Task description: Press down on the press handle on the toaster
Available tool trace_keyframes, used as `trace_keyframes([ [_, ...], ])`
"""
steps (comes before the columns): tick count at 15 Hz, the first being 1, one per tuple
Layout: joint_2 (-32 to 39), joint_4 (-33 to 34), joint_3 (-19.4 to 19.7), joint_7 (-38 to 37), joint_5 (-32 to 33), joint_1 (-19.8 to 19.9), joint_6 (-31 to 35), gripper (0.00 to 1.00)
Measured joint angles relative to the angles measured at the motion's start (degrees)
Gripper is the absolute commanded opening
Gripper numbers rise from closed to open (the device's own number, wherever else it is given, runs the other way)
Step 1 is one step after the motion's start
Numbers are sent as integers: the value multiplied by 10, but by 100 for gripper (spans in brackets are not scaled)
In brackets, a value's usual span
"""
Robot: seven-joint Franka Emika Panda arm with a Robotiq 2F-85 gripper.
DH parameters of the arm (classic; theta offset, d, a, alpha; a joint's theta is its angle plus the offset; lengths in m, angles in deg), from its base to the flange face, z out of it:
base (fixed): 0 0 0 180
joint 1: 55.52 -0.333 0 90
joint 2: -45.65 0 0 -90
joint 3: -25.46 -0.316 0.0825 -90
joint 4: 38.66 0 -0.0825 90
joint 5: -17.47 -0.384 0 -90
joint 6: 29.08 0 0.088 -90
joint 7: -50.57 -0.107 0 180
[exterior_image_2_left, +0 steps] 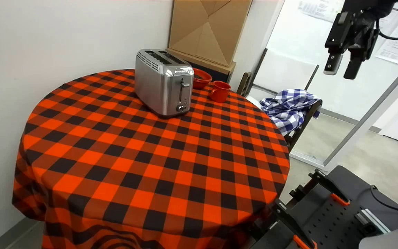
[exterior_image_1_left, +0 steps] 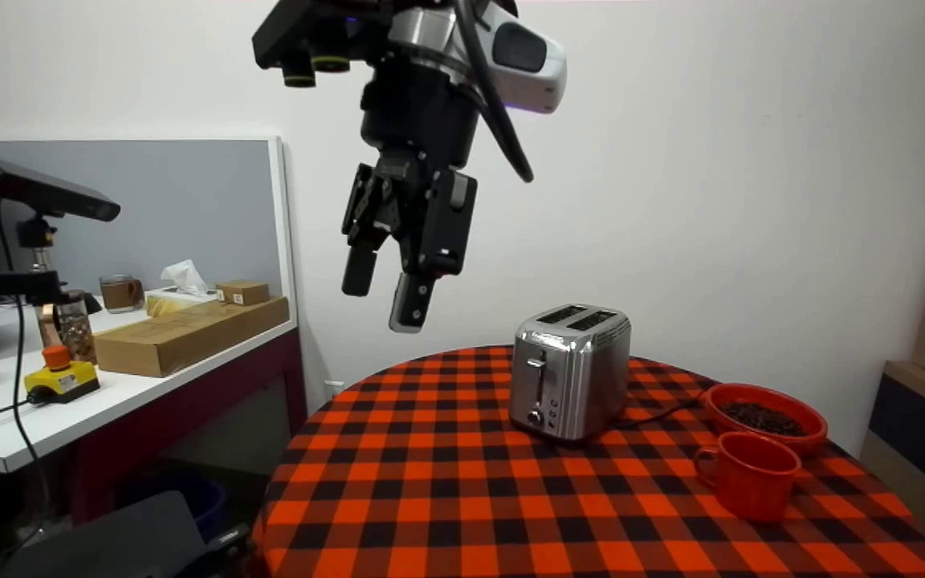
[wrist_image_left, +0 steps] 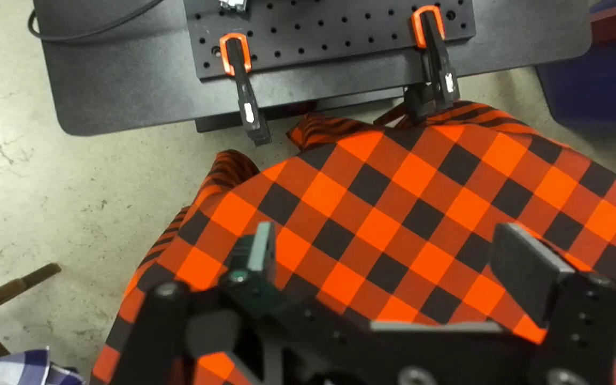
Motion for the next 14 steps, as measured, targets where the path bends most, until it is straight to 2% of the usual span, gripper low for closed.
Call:
trace_keyframes([
  [3,30,35,-13,-20,-5,-6,47,100],
  [7,105,97,-46,-48,-2,-20,142,100],
  [8,124,110,-55,-52,3,-23,166,93],
  [9,142,122,-63,-57,9,-25,189,74],
  [14,235,172,-89,-98,67,-32,272,37],
])
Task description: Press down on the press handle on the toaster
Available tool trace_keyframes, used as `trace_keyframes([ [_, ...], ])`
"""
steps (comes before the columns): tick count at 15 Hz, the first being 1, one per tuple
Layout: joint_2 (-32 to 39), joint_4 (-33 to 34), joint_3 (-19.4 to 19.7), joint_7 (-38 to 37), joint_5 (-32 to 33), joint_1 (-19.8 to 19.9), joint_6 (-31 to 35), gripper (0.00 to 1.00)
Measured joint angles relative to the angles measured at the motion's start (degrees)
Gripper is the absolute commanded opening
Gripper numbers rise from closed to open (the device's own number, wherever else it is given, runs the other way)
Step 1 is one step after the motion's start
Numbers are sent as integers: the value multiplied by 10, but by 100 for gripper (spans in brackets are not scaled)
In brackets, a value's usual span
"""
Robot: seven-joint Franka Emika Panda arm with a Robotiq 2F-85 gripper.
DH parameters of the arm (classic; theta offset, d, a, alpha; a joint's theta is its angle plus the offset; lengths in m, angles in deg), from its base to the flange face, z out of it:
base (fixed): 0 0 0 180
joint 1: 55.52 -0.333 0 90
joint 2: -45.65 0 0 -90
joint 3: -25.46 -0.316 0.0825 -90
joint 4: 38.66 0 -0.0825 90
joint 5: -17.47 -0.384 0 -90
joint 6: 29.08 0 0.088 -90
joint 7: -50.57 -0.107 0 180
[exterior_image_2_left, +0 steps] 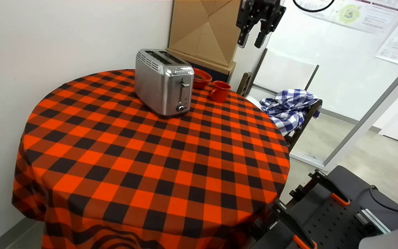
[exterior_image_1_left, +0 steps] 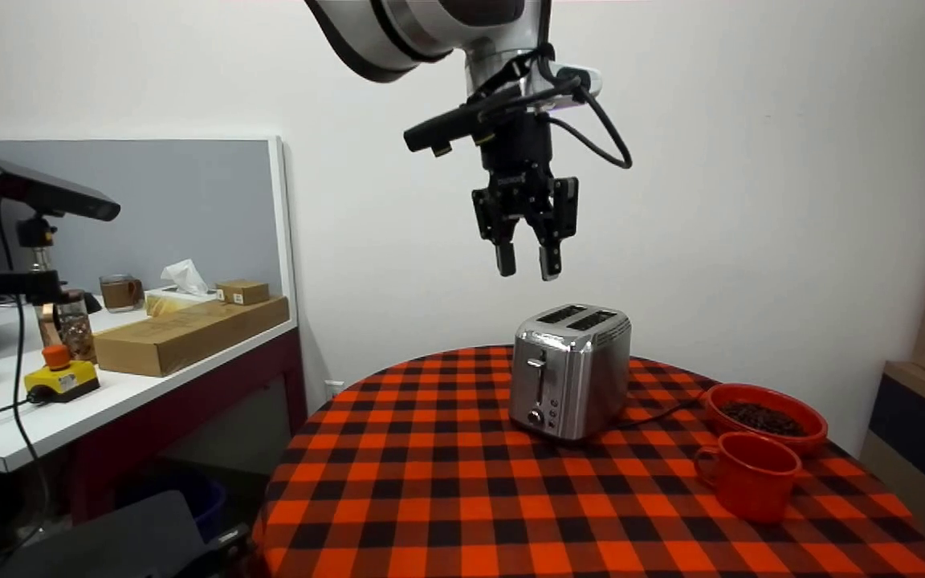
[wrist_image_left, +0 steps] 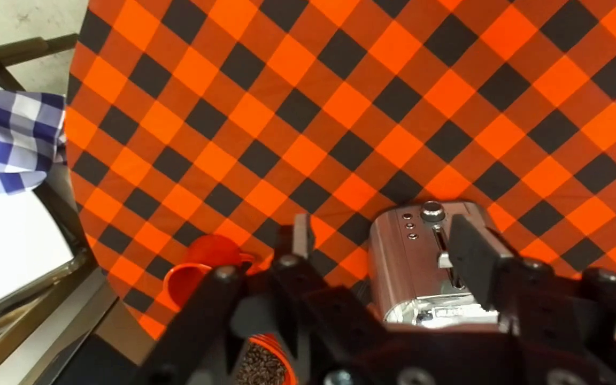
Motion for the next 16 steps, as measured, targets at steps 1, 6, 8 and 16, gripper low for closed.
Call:
trace_keyframes([
  [1,20,9,-3,-14,14,-1,15,28],
  [6,114,49,-8,-107,92,-21,106,0],
  [8,150,66,-7,-154,131,-36,133,0],
  [16,275,161,35,-217,175,-113,148,3],
])
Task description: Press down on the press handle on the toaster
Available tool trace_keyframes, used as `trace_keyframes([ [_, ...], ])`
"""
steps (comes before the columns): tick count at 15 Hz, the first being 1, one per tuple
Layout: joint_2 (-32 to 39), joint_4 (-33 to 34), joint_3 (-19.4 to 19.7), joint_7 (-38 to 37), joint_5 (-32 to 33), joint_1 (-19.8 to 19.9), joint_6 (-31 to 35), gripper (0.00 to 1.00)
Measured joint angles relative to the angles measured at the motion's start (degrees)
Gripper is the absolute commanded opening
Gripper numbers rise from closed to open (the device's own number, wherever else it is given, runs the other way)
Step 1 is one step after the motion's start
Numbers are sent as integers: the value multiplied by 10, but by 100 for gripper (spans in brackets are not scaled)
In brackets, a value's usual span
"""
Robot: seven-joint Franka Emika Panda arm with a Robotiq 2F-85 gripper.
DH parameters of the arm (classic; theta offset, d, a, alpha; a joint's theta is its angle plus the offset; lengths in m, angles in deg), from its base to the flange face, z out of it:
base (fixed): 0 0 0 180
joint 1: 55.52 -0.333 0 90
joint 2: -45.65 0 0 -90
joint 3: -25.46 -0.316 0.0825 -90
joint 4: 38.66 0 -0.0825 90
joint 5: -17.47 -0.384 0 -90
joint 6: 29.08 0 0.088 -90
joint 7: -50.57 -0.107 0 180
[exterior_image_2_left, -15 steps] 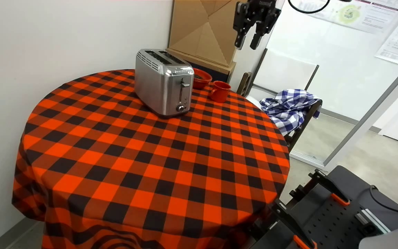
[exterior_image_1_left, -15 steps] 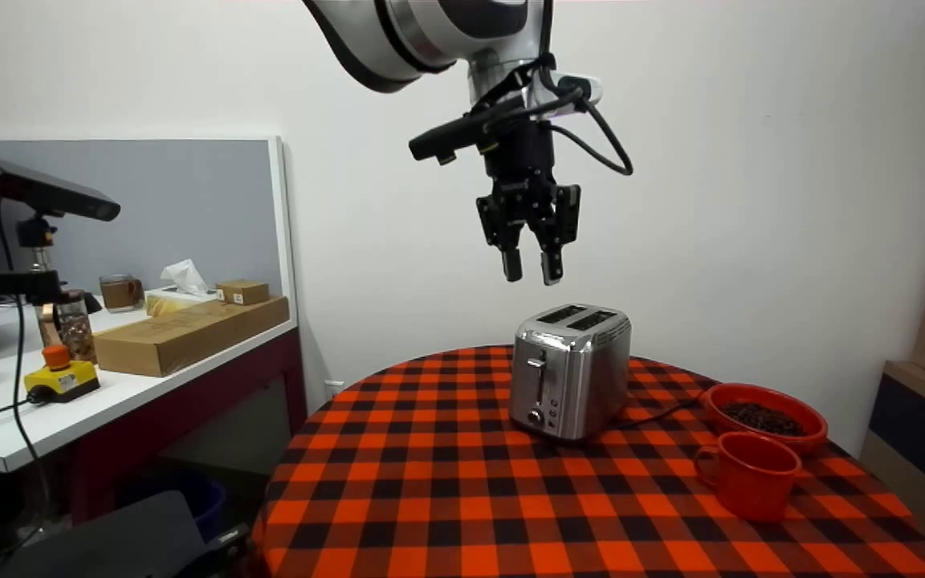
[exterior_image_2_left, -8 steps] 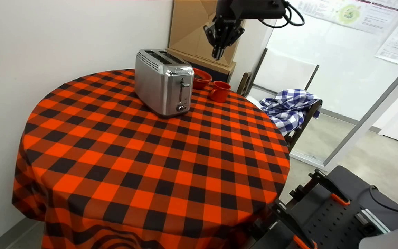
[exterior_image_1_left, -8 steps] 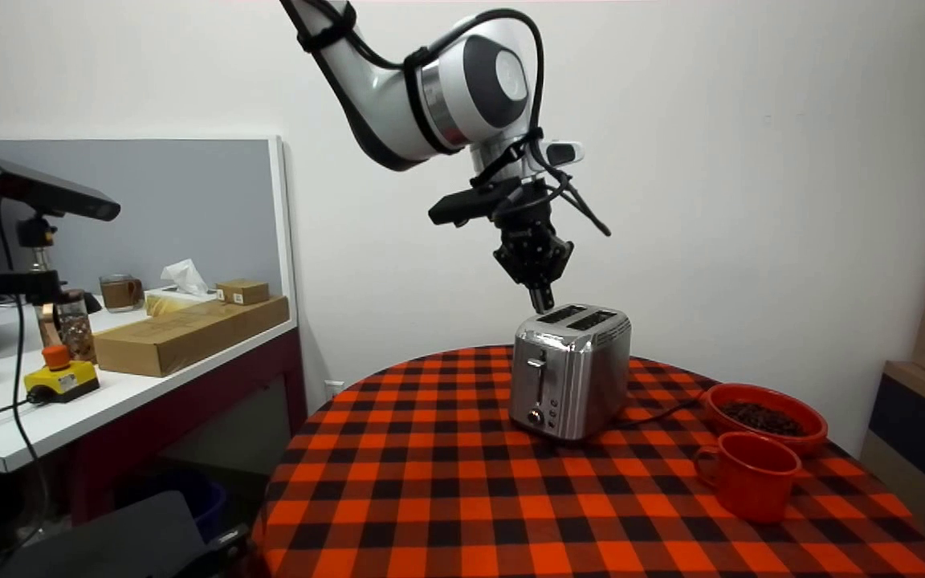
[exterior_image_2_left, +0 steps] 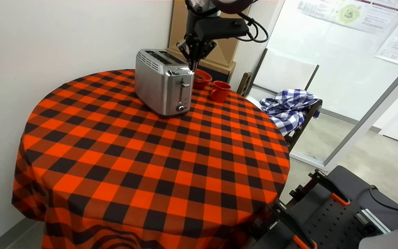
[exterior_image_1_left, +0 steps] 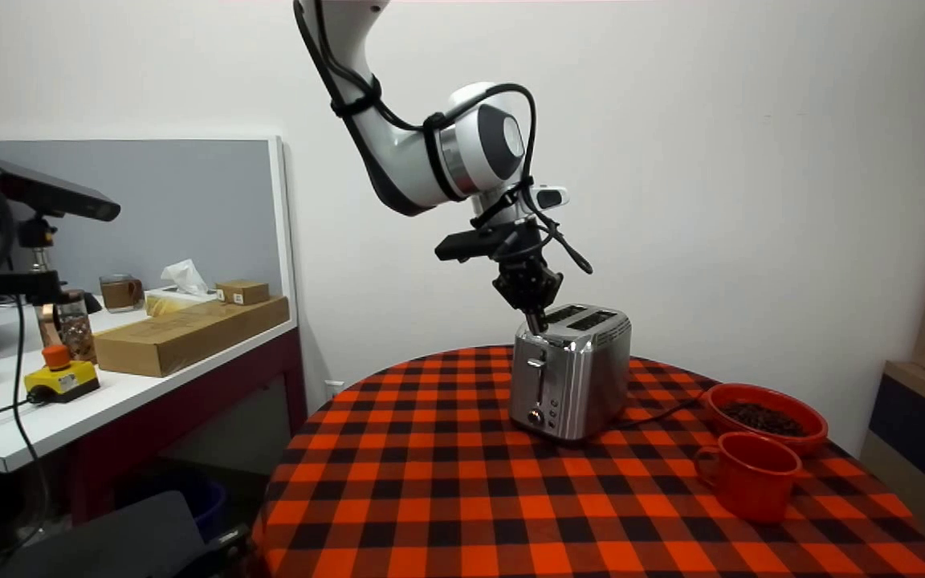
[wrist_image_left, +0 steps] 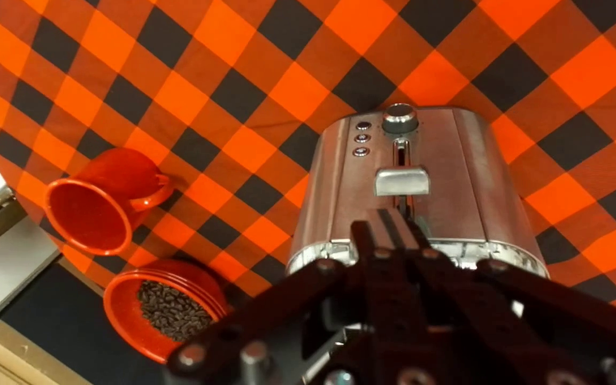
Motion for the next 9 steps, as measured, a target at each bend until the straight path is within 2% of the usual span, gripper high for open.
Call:
trace_keyframes([
  [5,60,57,30,0,0,-32,0,2],
  [9,91,78,42,0,0,-51,-4,2],
])
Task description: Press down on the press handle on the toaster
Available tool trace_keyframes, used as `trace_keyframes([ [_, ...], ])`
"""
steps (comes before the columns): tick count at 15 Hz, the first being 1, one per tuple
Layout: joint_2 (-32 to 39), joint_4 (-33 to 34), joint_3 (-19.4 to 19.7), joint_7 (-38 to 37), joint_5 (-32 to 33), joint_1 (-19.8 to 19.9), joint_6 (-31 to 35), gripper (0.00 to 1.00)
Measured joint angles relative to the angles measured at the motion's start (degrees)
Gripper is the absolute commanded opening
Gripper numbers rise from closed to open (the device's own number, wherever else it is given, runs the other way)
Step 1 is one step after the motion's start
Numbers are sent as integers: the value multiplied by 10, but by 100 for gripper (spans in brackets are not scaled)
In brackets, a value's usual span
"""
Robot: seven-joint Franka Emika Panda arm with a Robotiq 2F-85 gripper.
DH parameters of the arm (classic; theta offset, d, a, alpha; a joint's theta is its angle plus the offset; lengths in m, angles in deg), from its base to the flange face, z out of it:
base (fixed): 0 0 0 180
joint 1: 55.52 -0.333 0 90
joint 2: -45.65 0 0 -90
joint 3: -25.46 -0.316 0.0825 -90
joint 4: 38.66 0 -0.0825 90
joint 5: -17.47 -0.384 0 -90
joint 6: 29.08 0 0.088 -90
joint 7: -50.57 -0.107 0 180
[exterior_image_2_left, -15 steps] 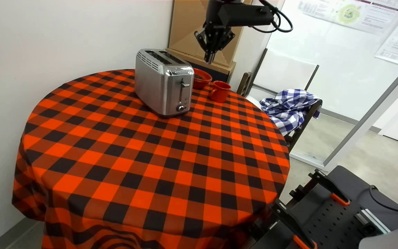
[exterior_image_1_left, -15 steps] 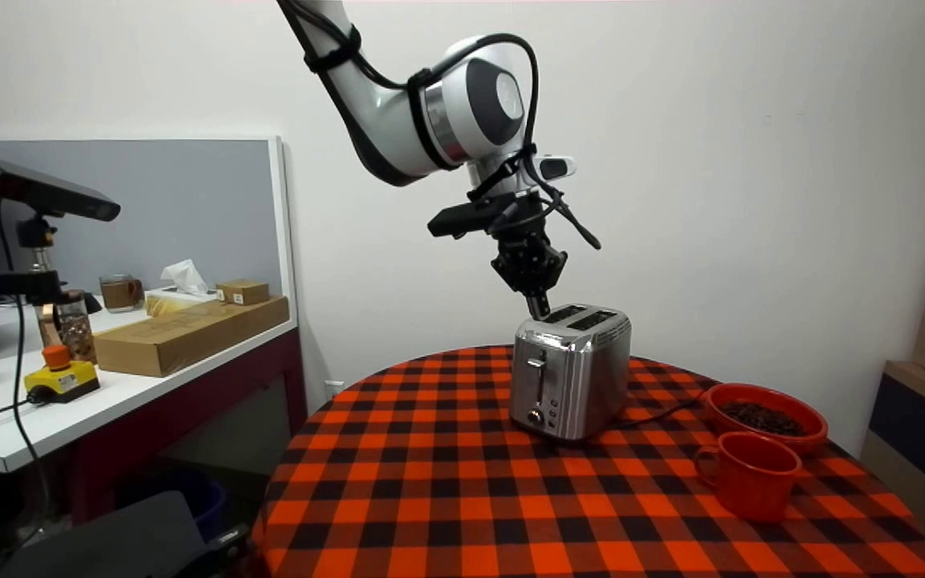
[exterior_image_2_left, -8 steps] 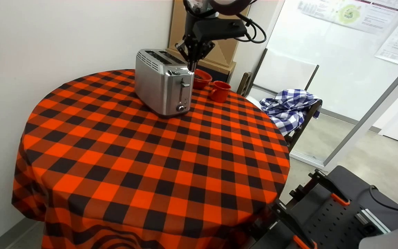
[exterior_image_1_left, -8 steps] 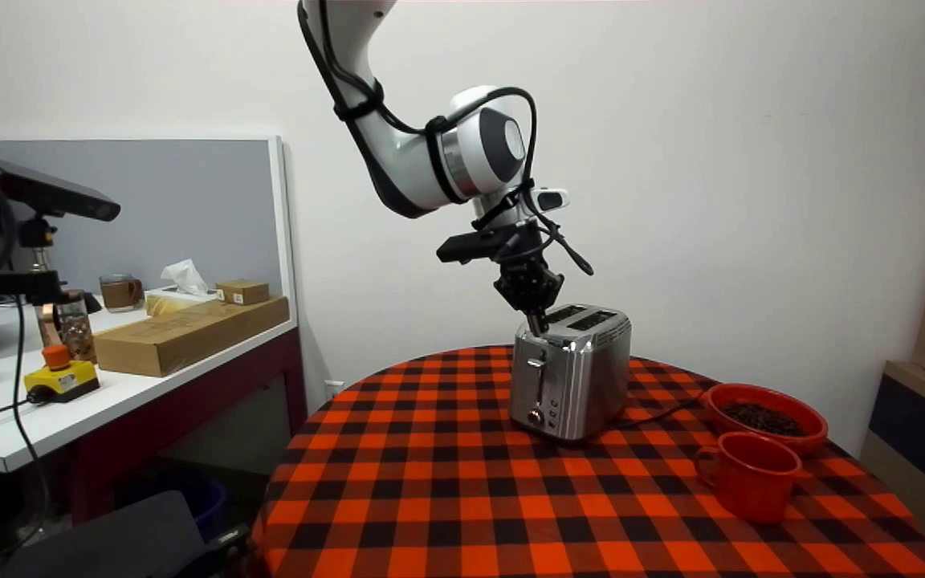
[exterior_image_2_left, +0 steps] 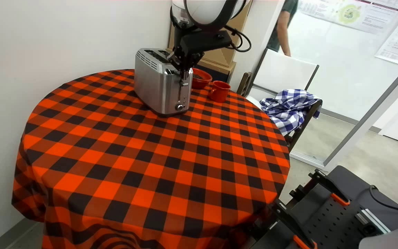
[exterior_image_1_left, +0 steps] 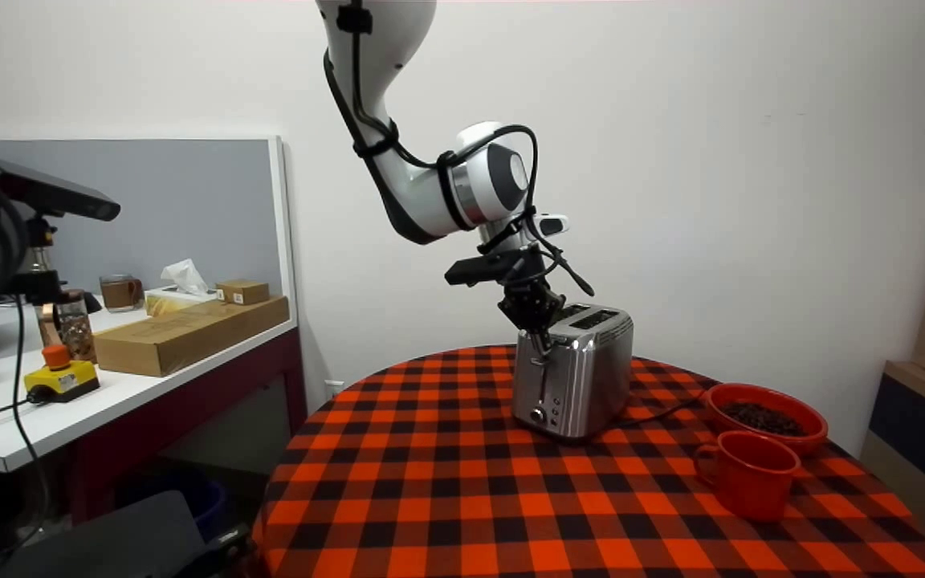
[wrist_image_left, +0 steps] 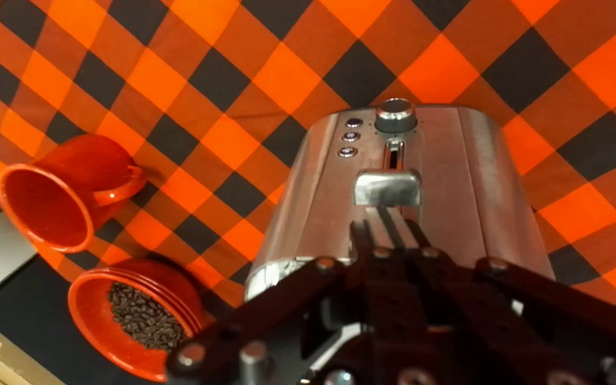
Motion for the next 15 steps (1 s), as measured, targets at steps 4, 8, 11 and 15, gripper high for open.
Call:
trace_keyframes([
  [4,31,14,6,0,-1,-11,-1,2],
  [8,63,32,10,1,-1,-17,-8,2],
  [11,90,50,13,2,-1,-22,-17,2],
  [15,108,79,13,4,-2,-29,-56,1],
])
